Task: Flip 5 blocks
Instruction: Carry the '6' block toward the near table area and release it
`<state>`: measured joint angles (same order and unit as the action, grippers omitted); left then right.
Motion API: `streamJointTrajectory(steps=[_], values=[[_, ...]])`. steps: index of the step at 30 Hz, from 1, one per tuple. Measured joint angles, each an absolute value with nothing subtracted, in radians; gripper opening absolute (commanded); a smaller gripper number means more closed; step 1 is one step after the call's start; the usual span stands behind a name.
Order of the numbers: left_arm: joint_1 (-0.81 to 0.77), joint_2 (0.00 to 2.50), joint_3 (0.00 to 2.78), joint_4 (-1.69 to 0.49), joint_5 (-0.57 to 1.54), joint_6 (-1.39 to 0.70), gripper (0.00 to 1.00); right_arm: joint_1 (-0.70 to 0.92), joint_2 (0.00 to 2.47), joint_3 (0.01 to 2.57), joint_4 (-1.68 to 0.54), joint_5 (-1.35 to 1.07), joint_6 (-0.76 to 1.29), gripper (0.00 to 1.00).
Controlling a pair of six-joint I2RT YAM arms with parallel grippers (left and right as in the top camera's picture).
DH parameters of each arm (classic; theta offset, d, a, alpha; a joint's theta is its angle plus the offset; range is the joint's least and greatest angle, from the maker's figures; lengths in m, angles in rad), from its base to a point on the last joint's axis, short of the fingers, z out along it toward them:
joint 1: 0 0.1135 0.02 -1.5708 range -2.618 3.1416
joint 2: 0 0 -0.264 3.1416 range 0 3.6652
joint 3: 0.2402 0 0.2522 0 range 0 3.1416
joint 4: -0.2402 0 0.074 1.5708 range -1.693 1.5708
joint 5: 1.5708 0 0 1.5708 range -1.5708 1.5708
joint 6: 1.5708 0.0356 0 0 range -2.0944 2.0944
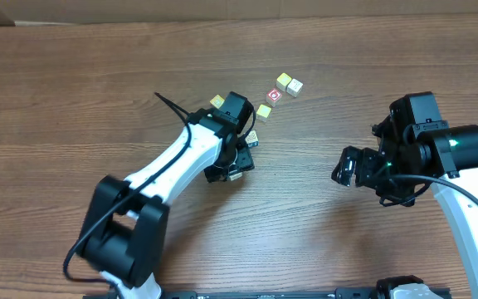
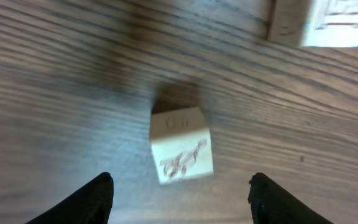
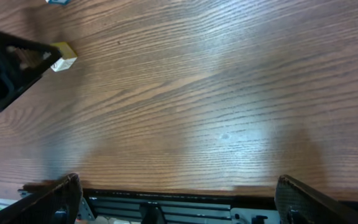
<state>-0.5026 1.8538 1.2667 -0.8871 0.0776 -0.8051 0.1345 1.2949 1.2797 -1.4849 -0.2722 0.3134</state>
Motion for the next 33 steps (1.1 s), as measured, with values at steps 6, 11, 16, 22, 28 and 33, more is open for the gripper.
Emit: streamJointTrajectory(steps=[6, 11, 16, 22, 28, 33], values=[[-0.503, 1.937, 1.267, -0.842, 0.109, -0.809, 0.55, 0.134, 1.295, 1.280, -1.499, -0.271, 0.313, 1.00], [-0.503, 1.945, 1.267, -0.826, 0.117, -0.812, 0.29, 0.134, 1.295, 1.280, -1.502, -0.271, 0.313, 1.00], [-0.503, 1.945, 1.267, -0.828, 0.120, -0.815, 0.24, 0.134, 1.295, 1.280, -1.504, -0.271, 0.313, 1.00], [-0.503, 1.945, 1.267, -0.830, 0.120, -0.815, 0.31, 0.134, 1.295, 1.280, -1.506, -0.271, 0.313, 1.00], [-0.503, 1.945, 1.267, -0.845, 0.120, -0.815, 0.31, 0.134, 1.295, 1.280, -1.508, -0.270, 0.314, 1.00], [-0.503, 1.937, 1.267, -0.870, 0.120, -0.812, 0.26, 0.134, 1.295, 1.280, -1.508, -0.270, 0.313, 1.00]])
